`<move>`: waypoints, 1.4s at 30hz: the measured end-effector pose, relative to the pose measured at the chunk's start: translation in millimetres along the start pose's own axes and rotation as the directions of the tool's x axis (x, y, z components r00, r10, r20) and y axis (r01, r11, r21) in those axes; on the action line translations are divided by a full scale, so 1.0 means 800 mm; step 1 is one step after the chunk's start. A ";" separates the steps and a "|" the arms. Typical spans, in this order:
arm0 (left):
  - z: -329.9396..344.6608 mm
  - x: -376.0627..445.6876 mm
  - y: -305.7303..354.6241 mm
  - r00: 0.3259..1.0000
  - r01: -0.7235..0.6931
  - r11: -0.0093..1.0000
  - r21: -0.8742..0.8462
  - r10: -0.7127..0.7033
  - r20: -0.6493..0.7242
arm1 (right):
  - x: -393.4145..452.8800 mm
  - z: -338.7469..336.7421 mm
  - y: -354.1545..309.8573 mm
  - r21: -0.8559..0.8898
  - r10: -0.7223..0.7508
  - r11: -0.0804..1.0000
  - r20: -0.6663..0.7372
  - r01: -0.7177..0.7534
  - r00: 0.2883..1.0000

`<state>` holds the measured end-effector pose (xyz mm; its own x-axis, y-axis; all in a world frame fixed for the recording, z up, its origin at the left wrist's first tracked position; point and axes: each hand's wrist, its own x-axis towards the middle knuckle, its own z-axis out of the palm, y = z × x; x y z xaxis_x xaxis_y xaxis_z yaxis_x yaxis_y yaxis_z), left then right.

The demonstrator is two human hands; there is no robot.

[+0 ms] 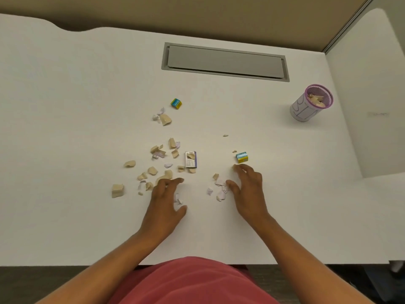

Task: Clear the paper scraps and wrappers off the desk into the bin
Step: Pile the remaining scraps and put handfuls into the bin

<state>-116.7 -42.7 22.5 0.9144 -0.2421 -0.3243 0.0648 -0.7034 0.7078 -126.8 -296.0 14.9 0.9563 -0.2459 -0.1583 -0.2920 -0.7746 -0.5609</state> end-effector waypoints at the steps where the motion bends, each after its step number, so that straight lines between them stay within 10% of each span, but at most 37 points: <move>1: 0.001 0.002 0.003 0.999 -0.028 0.999 -0.027 0.028 0.020 | -0.003 0.005 -0.008 0.010 -0.040 0.999 0.022 0.040 0.999; 7: -0.012 0.003 -0.003 0.980 -0.134 0.991 0.017 0.135 -0.149 | -0.021 0.017 -0.038 0.090 -0.154 0.985 0.081 0.146 0.985; 14: -0.052 0.001 -0.054 0.965 0.182 0.840 0.512 -0.054 -0.256 | -0.021 0.003 -0.013 0.063 0.029 0.997 0.244 -0.046 0.969; 29: -0.016 0.009 -0.015 0.977 -0.167 0.974 0.152 0.185 -0.111 | 0.005 0.046 -0.082 0.150 -0.147 0.982 0.198 0.118 0.969; 36: -0.052 -0.005 -0.055 0.972 0.020 0.941 0.337 0.060 -0.226 | -0.016 0.062 -0.074 0.045 -0.088 0.996 0.227 0.080 0.970; 42: -0.035 0.014 -0.032 0.983 -0.138 0.962 0.237 0.161 -0.084 | -0.007 0.078 -0.112 0.148 -0.196 0.974 0.191 0.170 0.962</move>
<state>-97.1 -8.9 18.3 0.9431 -0.2957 -0.1522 -0.1583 -0.8016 0.5765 -105.0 -188.6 15.3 0.9800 0.0268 -0.1970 -0.1199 -0.7105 -0.6934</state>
